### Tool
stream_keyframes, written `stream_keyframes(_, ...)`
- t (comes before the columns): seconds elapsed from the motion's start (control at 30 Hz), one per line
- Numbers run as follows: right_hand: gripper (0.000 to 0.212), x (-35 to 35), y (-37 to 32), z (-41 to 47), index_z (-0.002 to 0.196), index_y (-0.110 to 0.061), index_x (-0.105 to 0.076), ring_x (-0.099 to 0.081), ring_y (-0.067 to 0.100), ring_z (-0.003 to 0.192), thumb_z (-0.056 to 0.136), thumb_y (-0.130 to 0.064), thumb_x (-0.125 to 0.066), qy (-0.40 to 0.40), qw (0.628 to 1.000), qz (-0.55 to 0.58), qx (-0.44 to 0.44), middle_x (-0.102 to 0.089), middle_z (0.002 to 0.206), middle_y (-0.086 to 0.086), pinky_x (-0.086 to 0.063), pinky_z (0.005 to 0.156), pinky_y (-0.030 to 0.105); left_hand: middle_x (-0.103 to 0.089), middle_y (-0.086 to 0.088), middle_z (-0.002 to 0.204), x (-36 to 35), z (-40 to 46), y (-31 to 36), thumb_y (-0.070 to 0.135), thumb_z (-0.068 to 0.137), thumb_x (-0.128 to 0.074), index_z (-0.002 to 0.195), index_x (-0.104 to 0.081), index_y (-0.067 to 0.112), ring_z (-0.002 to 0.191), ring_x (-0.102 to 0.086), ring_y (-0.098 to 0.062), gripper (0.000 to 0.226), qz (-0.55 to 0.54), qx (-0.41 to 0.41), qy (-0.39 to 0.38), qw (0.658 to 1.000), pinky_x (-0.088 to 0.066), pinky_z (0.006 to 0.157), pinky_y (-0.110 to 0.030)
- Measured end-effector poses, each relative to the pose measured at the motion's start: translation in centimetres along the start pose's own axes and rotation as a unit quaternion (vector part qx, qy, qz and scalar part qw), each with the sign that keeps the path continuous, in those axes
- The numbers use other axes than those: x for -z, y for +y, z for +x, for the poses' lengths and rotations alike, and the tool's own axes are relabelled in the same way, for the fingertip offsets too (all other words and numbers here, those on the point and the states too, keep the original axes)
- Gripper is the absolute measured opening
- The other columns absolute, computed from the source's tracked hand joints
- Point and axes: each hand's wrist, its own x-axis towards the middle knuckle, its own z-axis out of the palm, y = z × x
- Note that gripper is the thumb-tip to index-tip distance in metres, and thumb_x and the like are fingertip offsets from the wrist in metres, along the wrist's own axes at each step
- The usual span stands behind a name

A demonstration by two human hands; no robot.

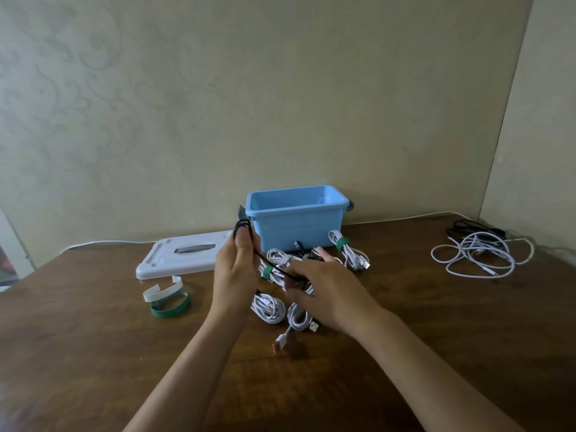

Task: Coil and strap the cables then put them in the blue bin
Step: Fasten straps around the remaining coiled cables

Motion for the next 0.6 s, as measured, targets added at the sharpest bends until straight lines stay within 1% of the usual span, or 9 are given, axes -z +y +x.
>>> stream_keyframes(0.1, 0.031, 0.5, 0.6, -0.1, 0.123, -0.034, -0.065, -0.057, 0.007, 0.123, 0.102, -0.050, -0.050, -0.060, 0.996, -0.070, -0.018, -0.071, 0.122, -0.009, -0.004, 0.128, 0.044, -0.047, -0.005, 0.065, 0.8, 0.6, 0.9, 0.052, 0.100, -0.035, 0.074, -0.047, 0.012, 0.062, -0.049, -0.018, 0.049, -0.091, 0.021, -0.005, 0.996, -0.041, 0.056, -0.029)
stream_keyframes(0.17, 0.018, 0.7, 1.2, 0.2, 0.104, -0.037, -0.066, -0.061, 0.007, 0.106, 0.104, -0.042, -0.048, -0.060, 0.995, -0.083, -0.023, -0.072, 0.106, -0.011, -0.006, 0.127, 0.043, -0.039, -0.004, 0.060, 1.1, 0.8, 1.2, 0.052, 0.095, -0.039, 0.069, -0.041, 0.012, 0.059, -0.055, -0.020, 0.047, -0.178, 0.039, -0.030, 0.983, -0.053, 0.061, -0.031)
stream_keyframes(0.2, 0.019, 0.8, 1.5, 0.2, 0.088, -0.037, -0.059, -0.059, 0.005, 0.096, 0.104, -0.039, -0.049, -0.059, 0.994, -0.082, -0.029, -0.068, 0.095, -0.013, -0.008, 0.127, 0.041, -0.033, -0.003, 0.058, 1.2, 0.8, 1.3, 0.051, 0.095, -0.040, 0.068, -0.039, 0.013, 0.052, -0.050, -0.021, 0.047, -0.203, 0.049, -0.042, 0.977, -0.056, 0.061, -0.034)
stream_keyframes(0.23, 0.024, 1.2, 1.5, 0.2, 0.081, -0.035, -0.054, -0.055, 0.004, 0.091, 0.104, -0.036, -0.049, -0.059, 0.994, -0.078, -0.037, -0.062, 0.086, -0.015, -0.013, 0.126, 0.038, -0.029, -0.002, 0.058, 1.4, 0.8, 1.3, 0.051, 0.095, -0.040, 0.067, -0.037, 0.014, 0.046, -0.041, -0.020, 0.047, -0.210, 0.059, -0.050, 0.975, -0.054, 0.054, -0.034)
stream_keyframes(0.27, 0.024, 1.4, 1.7, 0.3, 0.082, -0.033, -0.055, -0.054, 0.005, 0.093, 0.105, -0.034, -0.048, -0.059, 0.994, -0.073, -0.047, -0.059, 0.086, -0.016, -0.019, 0.122, 0.037, -0.026, -0.001, 0.058, 1.7, 0.8, 1.3, 0.053, 0.096, -0.040, 0.067, -0.037, 0.015, 0.044, -0.031, -0.018, 0.048, -0.206, 0.069, -0.056, 0.975, -0.045, 0.044, -0.030)
stream_keyframes(0.33, 0.022, 1.9, 2.1, 0.2, 0.100, -0.026, -0.066, -0.054, 0.011, 0.111, 0.107, -0.032, -0.045, -0.046, 0.994, -0.071, -0.063, -0.065, 0.102, -0.010, -0.029, 0.116, 0.036, -0.025, 0.000, 0.058, 2.2, 1.0, 1.2, 0.056, 0.095, -0.040, 0.065, -0.039, 0.017, 0.044, -0.020, -0.014, 0.050, -0.193, 0.082, -0.067, 0.975, -0.021, 0.038, -0.025)
stream_keyframes(0.37, 0.025, 2.0, 2.3, 0.2, 0.106, -0.025, -0.069, -0.053, 0.011, 0.114, 0.107, -0.034, -0.045, -0.033, 0.995, -0.063, -0.074, -0.066, 0.108, -0.009, -0.034, 0.110, 0.036, -0.024, 0.000, 0.058, 2.4, 1.1, 1.2, 0.057, 0.095, -0.040, 0.066, -0.040, 0.017, 0.044, -0.018, -0.013, 0.050, -0.183, 0.082, -0.073, 0.977, -0.016, 0.039, -0.026)
stream_keyframes(0.47, 0.022, 2.6, 2.9, 0.4, 0.096, -0.035, -0.072, -0.063, 0.008, 0.094, 0.103, -0.039, -0.052, 0.001, 0.996, -0.027, -0.082, -0.069, 0.092, -0.015, -0.049, 0.079, 0.033, -0.021, -0.003, 0.058, 2.8, 1.4, 1.1, 0.056, 0.098, -0.039, 0.067, -0.043, 0.014, 0.043, -0.015, -0.014, 0.052, -0.150, 0.078, -0.093, 0.981, -0.011, 0.040, -0.028)
stream_keyframes(0.6, 0.020, 3.4, 4.1, 0.8, 0.091, -0.036, -0.077, -0.066, 0.006, 0.070, 0.095, -0.050, -0.063, 0.002, 0.995, 0.042, -0.090, -0.072, 0.077, -0.011, -0.053, 0.070, 0.034, -0.024, -0.001, 0.055, 2.8, 1.3, 1.1, 0.054, 0.102, -0.035, 0.069, -0.046, 0.012, 0.042, -0.016, -0.012, 0.055, -0.114, 0.075, -0.088, 0.987, -0.013, 0.039, -0.026)
